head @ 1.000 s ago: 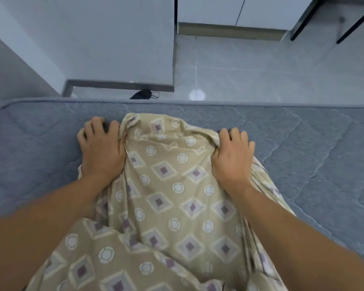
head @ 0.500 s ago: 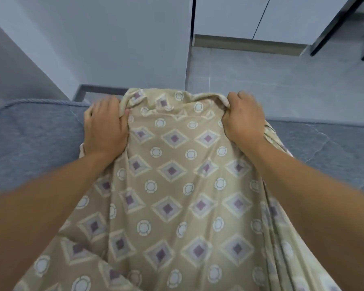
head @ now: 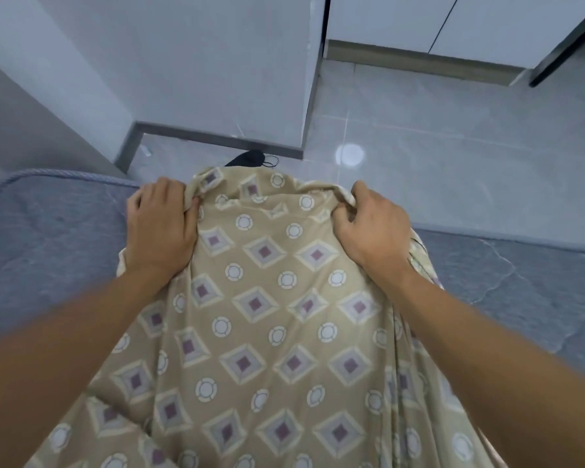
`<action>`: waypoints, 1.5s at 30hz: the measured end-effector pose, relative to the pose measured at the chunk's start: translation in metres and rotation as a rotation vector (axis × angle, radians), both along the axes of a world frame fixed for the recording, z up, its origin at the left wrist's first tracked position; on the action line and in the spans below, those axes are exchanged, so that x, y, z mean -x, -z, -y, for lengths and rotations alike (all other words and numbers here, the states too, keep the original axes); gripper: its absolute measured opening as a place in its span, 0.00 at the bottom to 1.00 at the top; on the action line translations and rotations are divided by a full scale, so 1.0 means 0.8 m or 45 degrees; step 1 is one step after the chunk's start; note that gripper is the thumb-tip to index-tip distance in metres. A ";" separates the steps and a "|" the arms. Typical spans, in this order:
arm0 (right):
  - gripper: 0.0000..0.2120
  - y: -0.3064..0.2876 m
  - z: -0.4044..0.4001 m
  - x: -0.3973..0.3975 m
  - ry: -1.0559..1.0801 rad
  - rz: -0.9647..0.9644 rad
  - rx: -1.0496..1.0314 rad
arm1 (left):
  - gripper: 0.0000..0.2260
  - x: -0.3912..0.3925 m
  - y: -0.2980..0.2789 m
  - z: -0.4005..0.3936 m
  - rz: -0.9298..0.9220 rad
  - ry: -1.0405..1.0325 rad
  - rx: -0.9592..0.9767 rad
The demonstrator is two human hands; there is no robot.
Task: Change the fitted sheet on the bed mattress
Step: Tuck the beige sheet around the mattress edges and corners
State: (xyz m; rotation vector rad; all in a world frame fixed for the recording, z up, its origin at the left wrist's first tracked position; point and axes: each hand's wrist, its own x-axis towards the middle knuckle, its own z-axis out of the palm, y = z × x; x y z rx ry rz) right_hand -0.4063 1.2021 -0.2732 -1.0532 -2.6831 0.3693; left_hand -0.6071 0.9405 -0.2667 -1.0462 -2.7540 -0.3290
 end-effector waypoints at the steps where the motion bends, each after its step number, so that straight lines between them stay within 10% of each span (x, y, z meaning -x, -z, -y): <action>1: 0.11 0.000 0.000 0.000 0.003 0.011 0.002 | 0.11 0.000 0.000 -0.001 -0.002 -0.003 0.008; 32: 0.34 -0.006 0.192 0.034 -0.135 0.180 0.015 | 0.11 0.009 0.004 0.003 0.101 0.032 0.091; 40: 0.33 -0.010 0.191 0.037 -0.121 0.167 0.009 | 0.13 0.047 -0.082 0.079 0.908 0.254 -0.325; 42: 0.33 -0.010 0.195 0.037 -0.124 0.173 0.003 | 0.15 0.067 -0.102 0.097 1.372 0.246 -0.213; 45: 0.32 -0.008 0.197 0.036 -0.115 0.153 -0.017 | 0.11 0.100 -0.108 0.090 1.452 0.356 0.038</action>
